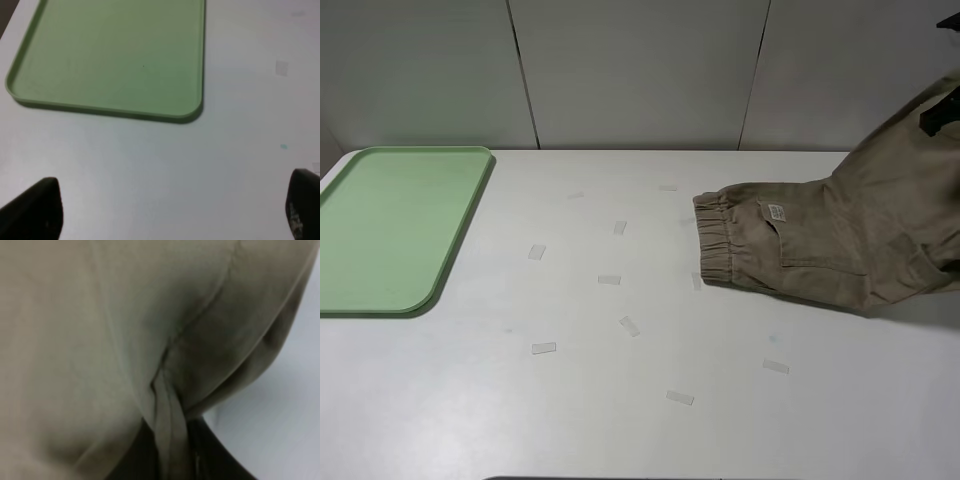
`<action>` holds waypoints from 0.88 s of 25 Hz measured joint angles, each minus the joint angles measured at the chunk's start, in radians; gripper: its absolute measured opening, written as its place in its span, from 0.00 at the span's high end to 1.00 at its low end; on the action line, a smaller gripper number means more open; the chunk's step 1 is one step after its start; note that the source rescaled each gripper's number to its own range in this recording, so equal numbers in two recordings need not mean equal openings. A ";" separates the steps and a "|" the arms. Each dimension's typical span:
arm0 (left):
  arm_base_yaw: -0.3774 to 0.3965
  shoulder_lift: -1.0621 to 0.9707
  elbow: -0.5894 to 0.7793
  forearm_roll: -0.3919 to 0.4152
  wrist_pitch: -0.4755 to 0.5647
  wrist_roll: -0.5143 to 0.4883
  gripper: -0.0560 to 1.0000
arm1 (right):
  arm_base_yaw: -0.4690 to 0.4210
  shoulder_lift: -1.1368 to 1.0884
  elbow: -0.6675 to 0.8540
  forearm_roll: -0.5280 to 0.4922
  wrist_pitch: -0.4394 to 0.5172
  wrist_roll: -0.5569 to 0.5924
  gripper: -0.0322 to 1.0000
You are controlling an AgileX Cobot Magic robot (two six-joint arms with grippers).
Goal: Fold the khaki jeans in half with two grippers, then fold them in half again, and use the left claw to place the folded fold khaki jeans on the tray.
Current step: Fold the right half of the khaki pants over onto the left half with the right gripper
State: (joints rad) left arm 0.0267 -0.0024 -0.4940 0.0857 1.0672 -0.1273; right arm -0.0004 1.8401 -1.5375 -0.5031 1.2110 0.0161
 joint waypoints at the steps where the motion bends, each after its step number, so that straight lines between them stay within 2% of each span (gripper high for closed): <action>1: 0.000 0.000 0.000 0.000 0.000 0.000 0.12 | 0.011 0.007 0.000 0.000 0.001 0.000 0.86; 5: 0.000 0.000 0.000 0.000 0.000 0.000 0.12 | 0.105 0.041 0.002 -0.003 0.003 0.006 0.86; 13: 0.000 0.000 0.000 0.000 0.000 0.001 0.12 | 0.307 0.144 0.004 0.003 0.003 0.139 0.86; 22: 0.000 0.000 0.000 0.000 0.000 0.001 0.12 | 0.441 0.212 0.004 0.032 -0.013 0.256 0.86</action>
State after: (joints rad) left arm 0.0267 -0.0024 -0.4940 0.0857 1.0672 -0.1265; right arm 0.4404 2.0517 -1.5331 -0.4710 1.1976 0.2726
